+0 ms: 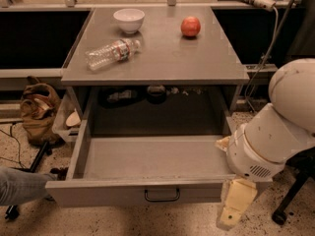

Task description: Close top drawer

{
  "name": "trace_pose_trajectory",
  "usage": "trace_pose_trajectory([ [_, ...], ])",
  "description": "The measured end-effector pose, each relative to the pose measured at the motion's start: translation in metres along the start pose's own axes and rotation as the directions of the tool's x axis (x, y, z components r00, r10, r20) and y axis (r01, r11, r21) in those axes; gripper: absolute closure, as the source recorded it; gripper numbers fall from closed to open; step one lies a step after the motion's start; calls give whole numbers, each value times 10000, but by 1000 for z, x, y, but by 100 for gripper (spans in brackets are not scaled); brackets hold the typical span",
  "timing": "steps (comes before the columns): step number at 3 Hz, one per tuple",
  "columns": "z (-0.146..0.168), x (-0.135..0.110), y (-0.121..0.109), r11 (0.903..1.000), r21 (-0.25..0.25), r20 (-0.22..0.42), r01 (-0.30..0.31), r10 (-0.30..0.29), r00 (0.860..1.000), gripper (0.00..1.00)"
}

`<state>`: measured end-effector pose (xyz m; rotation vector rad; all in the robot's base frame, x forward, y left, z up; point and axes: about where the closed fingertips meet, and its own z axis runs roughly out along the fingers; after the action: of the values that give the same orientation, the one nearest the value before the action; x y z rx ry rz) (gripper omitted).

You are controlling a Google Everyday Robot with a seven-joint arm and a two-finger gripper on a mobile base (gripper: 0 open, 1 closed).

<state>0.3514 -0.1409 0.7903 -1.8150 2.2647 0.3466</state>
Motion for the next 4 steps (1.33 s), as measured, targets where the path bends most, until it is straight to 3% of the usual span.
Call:
trace_pose_trajectory([
  [1, 0, 0, 0, 10000, 0, 0, 0, 0, 10000, 0],
  [2, 21, 8, 16, 9994, -244, 167, -230, 234, 9996, 0],
  [4, 76, 23, 57, 9928, -1117, 196, -433, 457, 9988, 0],
])
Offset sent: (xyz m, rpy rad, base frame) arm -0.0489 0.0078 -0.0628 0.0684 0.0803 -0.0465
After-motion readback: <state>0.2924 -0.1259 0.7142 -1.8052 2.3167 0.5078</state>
